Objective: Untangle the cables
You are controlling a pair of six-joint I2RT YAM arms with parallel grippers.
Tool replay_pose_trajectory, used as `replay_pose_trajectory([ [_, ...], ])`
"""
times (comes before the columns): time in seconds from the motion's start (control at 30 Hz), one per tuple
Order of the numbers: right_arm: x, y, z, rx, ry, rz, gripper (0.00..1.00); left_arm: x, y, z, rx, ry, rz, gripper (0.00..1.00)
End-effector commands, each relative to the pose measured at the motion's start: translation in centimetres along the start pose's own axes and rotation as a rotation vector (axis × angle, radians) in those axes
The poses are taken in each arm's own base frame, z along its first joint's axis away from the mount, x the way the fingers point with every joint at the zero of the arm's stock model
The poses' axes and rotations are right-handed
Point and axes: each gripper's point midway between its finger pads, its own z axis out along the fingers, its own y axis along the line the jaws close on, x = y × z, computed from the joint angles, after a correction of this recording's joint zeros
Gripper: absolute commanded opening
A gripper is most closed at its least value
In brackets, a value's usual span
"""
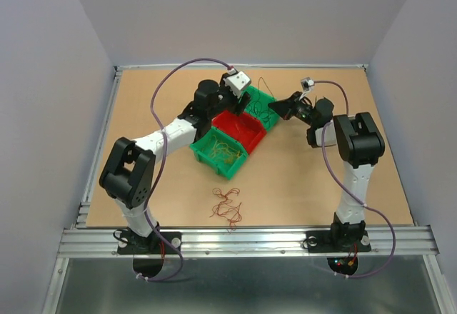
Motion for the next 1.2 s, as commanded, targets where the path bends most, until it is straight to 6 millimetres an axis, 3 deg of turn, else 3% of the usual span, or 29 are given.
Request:
replay_pose_trajectory([
  [0.0,-2.6,3.2,1.7,-0.156,-0.045,-0.284,0.01,-1.0,0.1,-2.5,-0.030,-0.048,0.052,0.68],
  [0.07,-0.9,1.9,2.6,-0.083,0.022,-0.292,0.01,-0.1,0.0,-3.5,-0.051,-0.042,0.051,0.66],
  [0.17,-0.2,0.8,3.9,-0.027,0.072,-0.296,0.00,0.3,0.2,-4.5,-0.080,-0.045,0.046,0.66],
  [0.23,1.6,-0.4,4.0,0.009,0.143,-0.258,0.01,1.3,0.3,-5.1,-0.100,-0.023,0.048,0.65],
  [0.27,2.6,-1.3,4.2,0.031,0.177,-0.243,0.01,1.0,0.5,-5.5,-0.113,-0.030,0.055,0.65],
  [0.3,2.1,-2.2,4.9,0.072,0.181,-0.257,0.01,1.3,0.5,-5.8,-0.125,-0.022,0.053,0.65],
  [0.33,4.4,-3.2,4.7,0.121,0.279,-0.249,0.01,1.3,1.0,-6.2,-0.153,-0.021,0.052,0.65],
  [0.37,5.5,-5.0,4.6,0.216,0.324,-0.260,0.01,0.6,1.2,-6.6,-0.166,-0.036,0.054,0.65],
  [0.47,7.4,-5.1,5.2,0.267,0.450,-0.286,0.00,-0.4,1.5,-7.7,-0.192,-0.062,0.059,0.65],
  [0.6,9.2,-7.2,4.3,0.413,0.544,-0.232,0.01,-0.9,1.7,-8.7,-0.209,-0.077,0.069,0.65],
  [0.63,8.6,-7.6,4.9,0.427,0.549,-0.226,0.01,-0.8,1.8,-8.8,-0.221,-0.074,0.071,0.65],
  [0.7,9.5,-8.0,4.2,0.462,0.612,-0.192,0.01,-1.0,2.1,-9.1,-0.237,-0.072,0.081,0.65],
  [0.8,9.3,-8.1,3.5,0.507,0.640,-0.185,0.01,-0.9,2.3,-9.2,-0.244,-0.068,0.088,0.65],
  [0.97,6.6,-6.4,2.9,0.547,0.610,-0.261,0.01,-0.5,2.3,-9.0,-0.243,-0.055,0.091,0.65],
  [1.03,6.4,-5.5,3.1,0.544,0.615,-0.305,0.02,-0.3,2.5,-9.0,-0.251,-0.049,0.095,0.65],
  [1.13,6.1,-4.5,3.2,0.545,0.616,-0.346,0.09,0.0,2.6,-8.8,-0.261,-0.039,0.094,0.65],
  [1.17,6.0,-4.3,3.3,0.533,0.614,-0.342,0.22,0.1,2.8,-8.8,-0.266,-0.036,0.090,0.65],
])
